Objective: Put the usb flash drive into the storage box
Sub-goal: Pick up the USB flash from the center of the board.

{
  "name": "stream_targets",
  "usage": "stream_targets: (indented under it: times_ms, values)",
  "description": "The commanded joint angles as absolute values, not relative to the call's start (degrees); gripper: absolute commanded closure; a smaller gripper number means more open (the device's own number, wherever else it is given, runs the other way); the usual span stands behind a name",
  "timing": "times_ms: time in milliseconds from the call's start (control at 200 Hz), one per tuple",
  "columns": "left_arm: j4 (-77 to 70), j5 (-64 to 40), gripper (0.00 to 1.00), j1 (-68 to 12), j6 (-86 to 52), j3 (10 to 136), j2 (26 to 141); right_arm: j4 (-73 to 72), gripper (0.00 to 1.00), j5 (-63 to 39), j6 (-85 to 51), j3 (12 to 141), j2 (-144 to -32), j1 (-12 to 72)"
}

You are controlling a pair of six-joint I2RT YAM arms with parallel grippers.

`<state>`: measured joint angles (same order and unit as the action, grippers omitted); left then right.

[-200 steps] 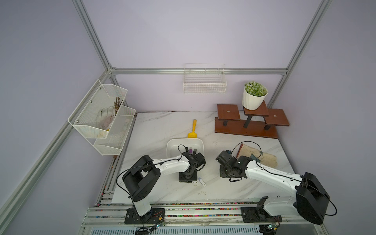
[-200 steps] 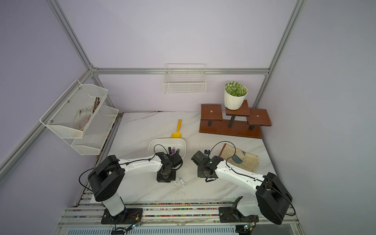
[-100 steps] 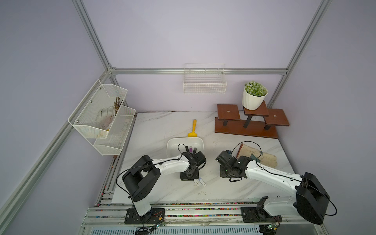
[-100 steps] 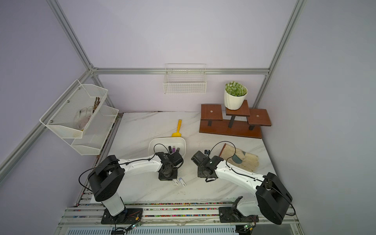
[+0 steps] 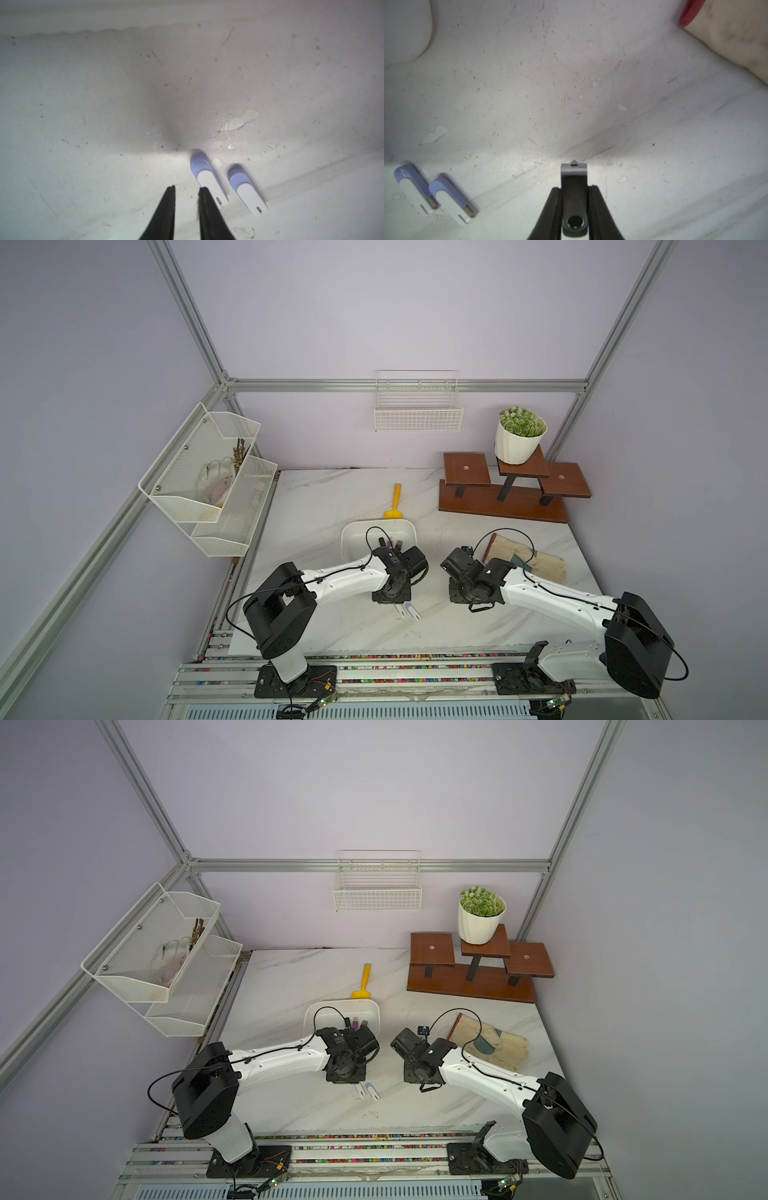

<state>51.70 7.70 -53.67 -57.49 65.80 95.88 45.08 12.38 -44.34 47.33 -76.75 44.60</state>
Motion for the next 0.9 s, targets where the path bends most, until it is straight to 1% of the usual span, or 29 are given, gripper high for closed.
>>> stream_targets:
  times_ms: [0, 130, 190, 250, 515, 895]
  values:
    - [52.6, 9.6, 0.63, -54.3, -60.1, 66.2, 93.8, 46.1, 1.0, 13.3, -43.2, 48.6, -75.9, 44.2]
    - [51.9, 8.4, 0.49, -54.8, -60.6, 67.1, 95.4, 46.4, 1.0, 13.8, -43.2, 48.1, -74.8, 44.2]
    - [51.3, 8.0, 0.45, -55.1, -60.7, 67.4, 96.2, 46.4, 1.0, 13.8, -43.2, 47.7, -74.3, 44.3]
    - [51.2, 7.8, 0.43, -55.4, -60.8, 67.7, 97.4, 46.5, 1.0, 13.6, -43.2, 47.6, -74.2, 44.2]
    - [51.1, 7.4, 0.42, -56.2, -60.2, 69.4, 101.2, 46.1, 1.0, 13.6, -42.8, 47.2, -74.0, 44.2]
    - [51.6, 7.6, 0.42, -56.7, -59.9, 69.3, 103.7, 45.5, 1.0, 13.0, -42.9, 46.8, -74.0, 44.1]
